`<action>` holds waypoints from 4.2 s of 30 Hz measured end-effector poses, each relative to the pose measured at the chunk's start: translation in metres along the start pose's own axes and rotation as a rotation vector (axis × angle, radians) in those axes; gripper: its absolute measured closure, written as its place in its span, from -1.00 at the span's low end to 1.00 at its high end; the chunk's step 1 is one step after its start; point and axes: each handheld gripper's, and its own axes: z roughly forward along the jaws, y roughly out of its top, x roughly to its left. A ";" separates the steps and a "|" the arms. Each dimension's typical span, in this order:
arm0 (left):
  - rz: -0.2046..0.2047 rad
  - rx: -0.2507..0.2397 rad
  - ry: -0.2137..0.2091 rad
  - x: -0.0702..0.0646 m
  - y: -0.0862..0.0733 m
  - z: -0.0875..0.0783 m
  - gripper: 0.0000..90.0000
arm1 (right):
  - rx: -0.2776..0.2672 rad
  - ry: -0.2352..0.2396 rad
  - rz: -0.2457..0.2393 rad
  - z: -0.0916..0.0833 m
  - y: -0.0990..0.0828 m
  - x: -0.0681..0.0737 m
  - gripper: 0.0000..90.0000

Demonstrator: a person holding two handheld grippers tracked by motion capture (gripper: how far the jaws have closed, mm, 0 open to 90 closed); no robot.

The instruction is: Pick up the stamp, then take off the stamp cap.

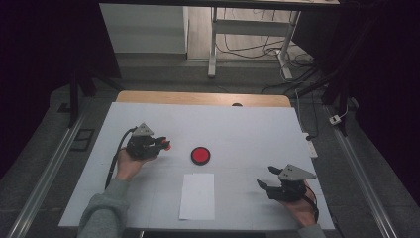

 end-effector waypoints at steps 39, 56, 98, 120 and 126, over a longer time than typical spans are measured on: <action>0.045 -0.029 -0.120 -0.028 0.011 -0.016 0.60 | 0.005 0.004 0.007 0.001 -0.001 -0.001 -0.28; 0.099 -0.085 -0.220 -0.051 0.017 -0.029 0.60 | -0.023 -0.006 0.032 0.001 0.002 -0.001 -0.27; 0.141 -0.024 -0.356 -0.105 0.012 -0.011 0.60 | -0.028 0.000 0.017 -0.002 0.002 0.006 -0.27; 0.147 -0.015 -0.366 -0.113 0.013 -0.004 0.60 | -0.042 0.019 0.019 0.000 0.005 0.009 -0.27; 0.145 -0.017 -0.367 -0.113 0.014 -0.004 0.60 | -0.056 0.040 0.019 0.004 0.010 0.015 -0.26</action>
